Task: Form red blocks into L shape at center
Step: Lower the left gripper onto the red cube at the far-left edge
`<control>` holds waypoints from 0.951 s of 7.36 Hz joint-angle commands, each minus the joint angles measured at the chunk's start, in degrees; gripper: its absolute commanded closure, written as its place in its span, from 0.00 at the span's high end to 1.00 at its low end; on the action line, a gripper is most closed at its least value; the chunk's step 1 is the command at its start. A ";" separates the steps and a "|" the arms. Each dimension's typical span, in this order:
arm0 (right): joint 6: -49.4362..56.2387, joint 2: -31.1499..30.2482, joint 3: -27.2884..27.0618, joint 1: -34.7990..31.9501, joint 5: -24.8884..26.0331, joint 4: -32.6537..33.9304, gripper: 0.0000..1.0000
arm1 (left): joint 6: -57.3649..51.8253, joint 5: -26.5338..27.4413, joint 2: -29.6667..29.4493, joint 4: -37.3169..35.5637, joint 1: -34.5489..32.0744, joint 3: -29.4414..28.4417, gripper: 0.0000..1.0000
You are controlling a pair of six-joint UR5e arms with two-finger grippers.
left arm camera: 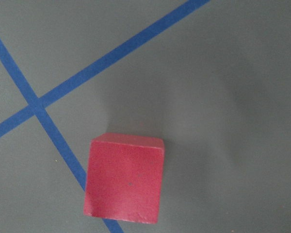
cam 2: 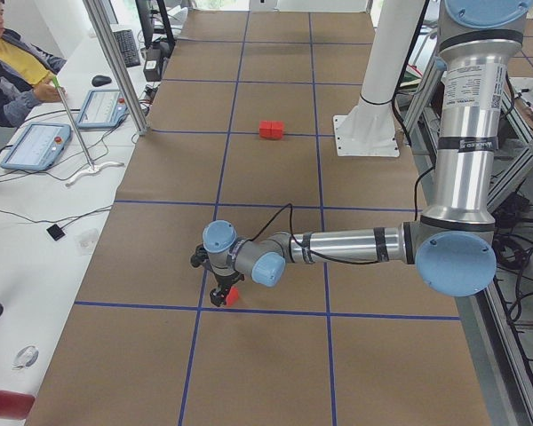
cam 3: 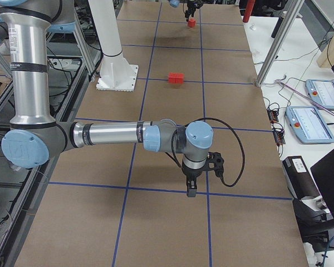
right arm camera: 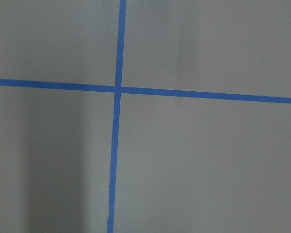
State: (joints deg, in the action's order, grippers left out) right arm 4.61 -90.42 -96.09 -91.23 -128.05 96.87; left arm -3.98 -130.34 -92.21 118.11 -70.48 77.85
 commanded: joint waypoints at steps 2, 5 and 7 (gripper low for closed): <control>0.04 -0.02 -0.24 0.00 -0.01 -0.01 1.00 | -0.15 0.00 -1.84 0.02 -0.28 -2.00 0.99; 0.04 0.07 -0.24 0.00 -0.01 -0.01 1.00 | -3.31 -0.09 -1.31 0.19 -0.28 -2.26 0.99; 0.04 0.07 -0.24 0.09 0.08 -0.01 1.00 | -3.40 -0.96 -0.96 2.46 -0.28 -2.96 0.99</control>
State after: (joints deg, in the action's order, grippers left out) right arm 4.66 -90.37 -96.34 -91.21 -128.00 96.86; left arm -7.27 -130.83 -93.40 118.86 -70.75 75.35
